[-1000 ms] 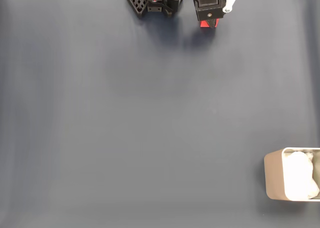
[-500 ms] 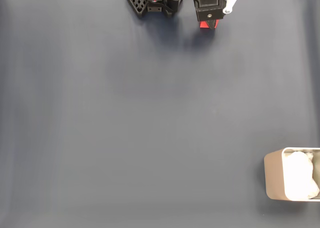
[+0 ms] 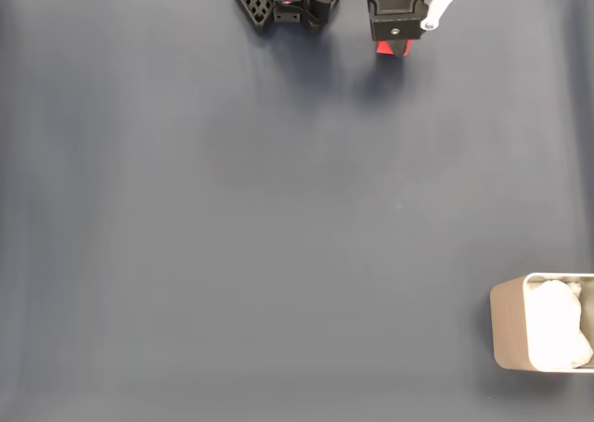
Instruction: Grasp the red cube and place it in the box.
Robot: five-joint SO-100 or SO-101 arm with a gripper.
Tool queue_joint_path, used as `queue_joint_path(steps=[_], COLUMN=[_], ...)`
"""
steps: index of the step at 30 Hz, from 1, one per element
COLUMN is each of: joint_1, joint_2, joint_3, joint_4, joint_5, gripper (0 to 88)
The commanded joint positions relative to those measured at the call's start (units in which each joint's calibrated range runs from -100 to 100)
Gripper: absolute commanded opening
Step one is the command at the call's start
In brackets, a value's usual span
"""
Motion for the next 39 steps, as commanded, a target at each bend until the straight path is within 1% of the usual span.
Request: queue_joint_path(steps=[1, 9, 17, 28, 39], joint_1=[-0.2, 0.3, 2.7, 7.6, 14.2], joint_2=[1.4, 5.4, 9.4, 15.4, 23.7], joint_3=[-4.4, -11.0, -17.2, -26.3, -37.5], joint_4=[-0.4, -0.2, -0.2, -0.1, -0.7], joint_5=[-0.9, -2.5, -2.7, -3.2, -4.4], gripper=[2.7, 2.4, 2.1, 1.7, 1.7])
